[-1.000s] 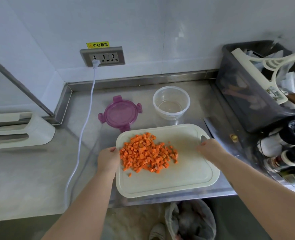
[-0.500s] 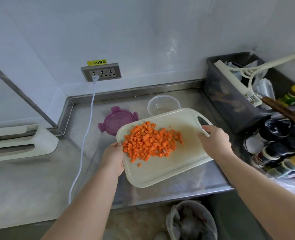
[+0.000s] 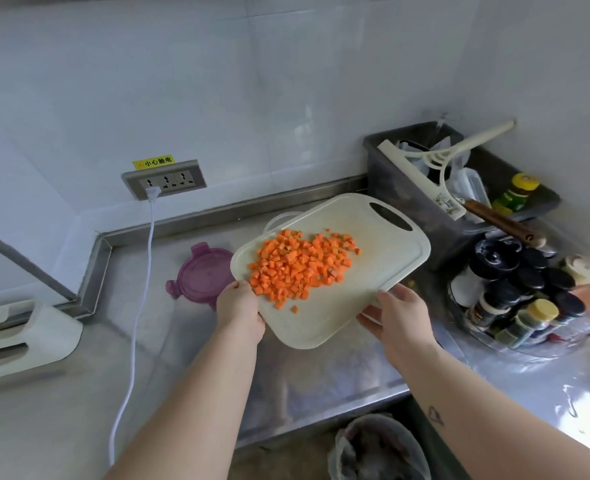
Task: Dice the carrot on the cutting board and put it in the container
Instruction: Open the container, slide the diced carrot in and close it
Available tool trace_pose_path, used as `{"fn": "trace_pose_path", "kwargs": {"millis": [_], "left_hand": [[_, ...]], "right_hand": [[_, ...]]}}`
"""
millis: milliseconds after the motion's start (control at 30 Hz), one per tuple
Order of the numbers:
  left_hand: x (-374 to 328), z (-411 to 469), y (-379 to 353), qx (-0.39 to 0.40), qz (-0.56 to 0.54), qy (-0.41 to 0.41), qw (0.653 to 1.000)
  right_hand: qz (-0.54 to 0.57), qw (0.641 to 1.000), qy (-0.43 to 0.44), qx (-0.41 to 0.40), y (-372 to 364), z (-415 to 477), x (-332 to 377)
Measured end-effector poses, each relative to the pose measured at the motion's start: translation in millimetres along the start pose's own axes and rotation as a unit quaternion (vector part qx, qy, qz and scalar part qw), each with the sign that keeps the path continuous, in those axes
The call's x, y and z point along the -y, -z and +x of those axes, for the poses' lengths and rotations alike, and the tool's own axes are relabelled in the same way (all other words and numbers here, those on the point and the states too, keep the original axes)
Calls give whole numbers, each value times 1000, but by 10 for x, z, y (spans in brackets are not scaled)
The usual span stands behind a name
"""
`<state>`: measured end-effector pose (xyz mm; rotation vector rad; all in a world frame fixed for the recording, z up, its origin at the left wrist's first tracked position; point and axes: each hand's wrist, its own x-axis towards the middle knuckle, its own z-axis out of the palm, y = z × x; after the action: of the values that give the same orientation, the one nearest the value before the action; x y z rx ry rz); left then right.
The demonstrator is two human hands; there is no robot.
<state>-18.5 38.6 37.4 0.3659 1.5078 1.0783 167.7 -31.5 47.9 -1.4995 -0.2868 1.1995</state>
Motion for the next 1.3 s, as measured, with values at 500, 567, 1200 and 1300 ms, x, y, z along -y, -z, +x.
{"fn": "trace_pose_path", "kwargs": {"millis": [500, 567, 1200, 1300], "left_hand": [[-395, 315, -273, 65, 192, -140, 969], [-274, 480, -247, 75, 511, -305, 800], [-96, 789, -497, 152, 747, -355, 541], [-28, 645, -320, 166, 752, -357, 528]], "right_hand": [[26, 996, 91, 0, -297, 367, 770], [34, 995, 90, -12, -280, 380, 826], [40, 996, 69, -27, -106, 514, 799], [21, 997, 72, -16, -69, 500, 778]]}}
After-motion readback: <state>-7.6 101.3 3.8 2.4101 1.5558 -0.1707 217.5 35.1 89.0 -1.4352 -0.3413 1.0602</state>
